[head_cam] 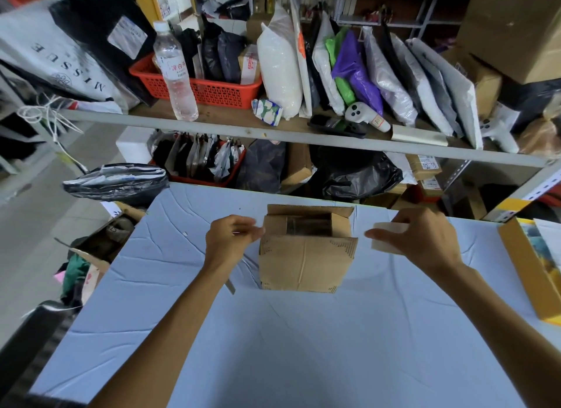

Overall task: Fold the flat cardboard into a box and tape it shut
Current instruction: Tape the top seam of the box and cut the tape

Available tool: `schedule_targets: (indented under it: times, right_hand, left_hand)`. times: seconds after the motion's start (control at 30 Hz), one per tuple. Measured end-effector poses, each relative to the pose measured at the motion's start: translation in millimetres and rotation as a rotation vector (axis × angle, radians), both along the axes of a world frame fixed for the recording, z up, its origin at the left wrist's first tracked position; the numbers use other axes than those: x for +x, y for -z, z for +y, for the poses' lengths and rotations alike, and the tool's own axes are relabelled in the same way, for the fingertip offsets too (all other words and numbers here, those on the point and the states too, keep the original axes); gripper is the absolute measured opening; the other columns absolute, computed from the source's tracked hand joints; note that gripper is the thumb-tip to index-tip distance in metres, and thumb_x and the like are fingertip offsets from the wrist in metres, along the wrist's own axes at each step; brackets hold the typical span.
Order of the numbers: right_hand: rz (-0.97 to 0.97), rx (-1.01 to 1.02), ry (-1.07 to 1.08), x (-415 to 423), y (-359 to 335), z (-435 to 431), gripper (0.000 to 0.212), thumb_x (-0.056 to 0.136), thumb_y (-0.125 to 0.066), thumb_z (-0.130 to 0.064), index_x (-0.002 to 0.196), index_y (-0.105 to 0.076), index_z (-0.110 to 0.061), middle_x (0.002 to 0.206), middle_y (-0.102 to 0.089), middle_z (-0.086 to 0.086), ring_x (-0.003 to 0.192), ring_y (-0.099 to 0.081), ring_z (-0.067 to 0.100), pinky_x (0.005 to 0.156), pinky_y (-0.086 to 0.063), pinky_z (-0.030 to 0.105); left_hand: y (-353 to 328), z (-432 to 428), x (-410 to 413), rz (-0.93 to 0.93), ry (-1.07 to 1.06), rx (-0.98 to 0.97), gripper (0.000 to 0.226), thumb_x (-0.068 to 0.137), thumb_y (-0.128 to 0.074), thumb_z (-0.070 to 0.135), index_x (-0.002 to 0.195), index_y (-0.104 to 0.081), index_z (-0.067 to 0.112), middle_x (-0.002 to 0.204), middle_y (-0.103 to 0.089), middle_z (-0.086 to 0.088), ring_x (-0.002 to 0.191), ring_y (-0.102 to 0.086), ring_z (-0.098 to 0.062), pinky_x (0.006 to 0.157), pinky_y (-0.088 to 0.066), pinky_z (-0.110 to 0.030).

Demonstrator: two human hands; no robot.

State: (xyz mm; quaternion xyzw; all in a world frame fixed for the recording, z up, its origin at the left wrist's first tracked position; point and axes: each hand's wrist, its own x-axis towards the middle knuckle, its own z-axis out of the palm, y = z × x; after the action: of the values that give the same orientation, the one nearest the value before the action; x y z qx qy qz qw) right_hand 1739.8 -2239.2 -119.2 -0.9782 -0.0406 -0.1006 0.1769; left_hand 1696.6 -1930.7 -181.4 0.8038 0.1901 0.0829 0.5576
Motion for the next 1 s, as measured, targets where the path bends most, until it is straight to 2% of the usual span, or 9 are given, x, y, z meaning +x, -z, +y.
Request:
schedule_targets:
  times: [0.07, 0.13, 0.33, 0.43, 0.53, 0.6, 0.7, 0.8, 1.0]
  right_hand:
    - [-0.002, -0.01, -0.003, 0, 0, 0, 0.049, 0.06, -0.078, -0.061, 0.066, -0.068, -0.013, 0.062, -0.063, 0.004, 0.058, -0.057, 0.024, 0.052, -0.039, 0.027]
    - [0.002, -0.015, -0.006, 0, 0, 0, 0.049, 0.062, -0.077, -0.06, 0.067, -0.068, -0.013, 0.064, -0.064, 0.005, 0.06, -0.057, 0.025, 0.053, -0.041, 0.028]
    - [0.086, 0.113, -0.308, -2, -4, -8, 0.025, 0.089, -0.062, -0.032, 0.082, -0.071, -0.01, 0.081, -0.067, 0.005, 0.076, -0.059, 0.027, 0.064, -0.047, 0.037]
    - [0.107, 0.078, -0.384, -2, -1, -9, 0.025, 0.091, -0.059, -0.031, 0.087, -0.071, -0.009, 0.086, -0.068, 0.007, 0.081, -0.057, 0.029, 0.069, -0.046, 0.039]
    - [0.124, -0.07, -0.311, 3, 5, -7, 0.036, 0.087, -0.061, -0.044, 0.09, -0.071, -0.01, 0.087, -0.068, 0.01, 0.084, -0.055, 0.03, 0.072, -0.042, 0.038]
    - [0.108, -0.168, -0.222, 5, 10, -4, 0.045, 0.082, -0.065, -0.052, 0.089, -0.07, -0.007, 0.086, -0.067, 0.012, 0.084, -0.055, 0.03, 0.072, -0.036, 0.036]
    - [0.096, -0.165, -0.124, 4, 21, 5, 0.05, 0.078, -0.067, -0.056, 0.081, -0.066, -0.006, 0.08, -0.066, 0.01, 0.078, -0.05, 0.027, 0.071, -0.031, 0.034]
    - [0.083, -0.18, -0.068, 3, 32, 12, 0.051, 0.079, -0.063, -0.059, 0.076, -0.064, -0.008, 0.075, -0.063, 0.008, 0.073, -0.044, 0.024, 0.071, -0.029, 0.034]
    - [0.06, -0.274, -0.033, 6, 45, 8, 0.057, 0.078, -0.058, -0.063, 0.076, -0.064, -0.006, 0.073, -0.064, 0.009, 0.072, -0.048, 0.025, 0.071, -0.032, 0.035]
  left_hand:
    - [-3, 2, -1, -0.036, 0.038, 0.015, 0.009, 0.076, -0.078, 0.022, 0.08, -0.069, 0.023, 0.081, -0.072, 0.007, 0.081, -0.066, -0.012, 0.078, -0.054, -0.026]
    - [-5, 5, 0, -0.068, 0.049, 0.01, 0.011, 0.076, -0.078, 0.021, 0.072, -0.069, 0.027, 0.077, -0.072, 0.009, 0.079, -0.067, -0.013, 0.075, -0.054, -0.025]
    - [-1, 10, -2, -0.088, -0.019, -0.01, 0.014, 0.076, -0.078, 0.023, 0.068, -0.068, 0.028, 0.071, -0.071, 0.012, 0.072, -0.066, -0.007, 0.067, -0.05, -0.019]
    - [3, 13, -4, -0.097, -0.055, 0.0, 0.014, 0.077, -0.077, 0.02, 0.068, -0.068, 0.026, 0.069, -0.07, 0.012, 0.068, -0.065, -0.002, 0.062, -0.045, -0.013]
    - [8, 10, -6, -0.1, -0.055, 0.024, 0.017, 0.077, -0.077, 0.017, 0.066, -0.066, 0.024, 0.066, -0.068, 0.013, 0.064, -0.064, 0.003, 0.054, -0.043, -0.004]
    - [14, 4, -6, -0.088, -0.06, 0.032, 0.016, 0.078, -0.076, 0.016, 0.066, -0.066, 0.022, 0.066, -0.067, 0.013, 0.064, -0.064, 0.0, 0.055, -0.043, -0.006]
    - [22, 1, -6, -0.086, -0.082, 0.014, 0.015, 0.078, -0.076, 0.016, 0.067, -0.066, 0.021, 0.068, -0.068, 0.01, 0.068, -0.064, -0.006, 0.06, -0.044, -0.013]
    - [28, 6, -4, -0.125, -0.07, 0.009, 0.013, 0.077, -0.077, 0.017, 0.07, -0.067, 0.021, 0.071, -0.069, 0.011, 0.071, -0.065, -0.004, 0.062, -0.045, -0.01]
    - [37, 6, -1, -0.131, 0.011, -0.024, 0.011, 0.073, -0.08, 0.021, 0.077, -0.07, 0.023, 0.08, -0.071, 0.011, 0.078, -0.067, -0.007, 0.065, -0.05, -0.01]
